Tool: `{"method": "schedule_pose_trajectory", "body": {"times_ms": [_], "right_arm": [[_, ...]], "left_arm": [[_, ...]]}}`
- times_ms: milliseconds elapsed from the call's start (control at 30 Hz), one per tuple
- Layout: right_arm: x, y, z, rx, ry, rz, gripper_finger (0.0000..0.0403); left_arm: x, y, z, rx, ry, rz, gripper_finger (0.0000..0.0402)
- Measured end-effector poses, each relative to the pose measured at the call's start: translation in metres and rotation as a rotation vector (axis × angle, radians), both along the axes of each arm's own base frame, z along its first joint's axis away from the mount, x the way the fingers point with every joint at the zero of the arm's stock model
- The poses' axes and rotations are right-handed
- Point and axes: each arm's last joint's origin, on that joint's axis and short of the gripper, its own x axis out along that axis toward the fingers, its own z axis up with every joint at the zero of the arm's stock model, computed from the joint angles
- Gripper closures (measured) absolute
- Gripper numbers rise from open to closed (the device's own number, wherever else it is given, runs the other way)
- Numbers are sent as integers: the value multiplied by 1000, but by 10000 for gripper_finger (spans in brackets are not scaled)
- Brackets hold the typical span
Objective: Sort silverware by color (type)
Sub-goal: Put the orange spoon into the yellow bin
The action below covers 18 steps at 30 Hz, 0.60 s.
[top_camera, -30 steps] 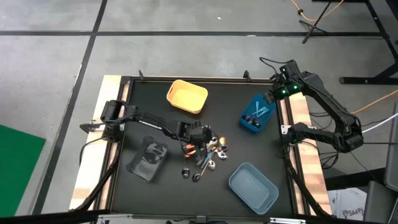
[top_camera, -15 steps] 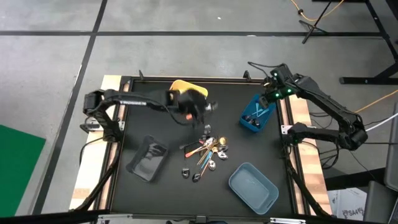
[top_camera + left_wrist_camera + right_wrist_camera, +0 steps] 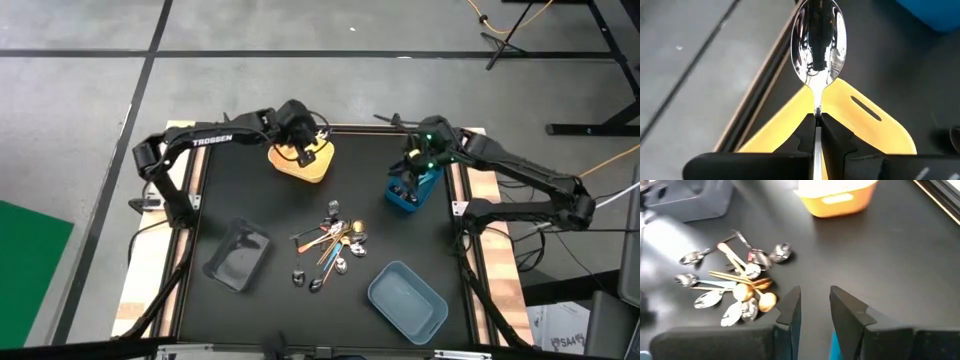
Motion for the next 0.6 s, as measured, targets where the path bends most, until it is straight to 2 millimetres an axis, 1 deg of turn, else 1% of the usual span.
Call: {"method": "schedule_pose_trajectory", "body": {"times_ms": [200,400,600], "right_arm": [[14,17,5,-37,-66,108,310],[23,32,9,-57,-116,192,310],[32,46,10,-68,-151,263,310]], "left_arm": [[3,13,-27,-37,92,-72,392],[11,17,-55,-41,189,-141,392],[16,20,-74,-65,232,-145,392]]}}
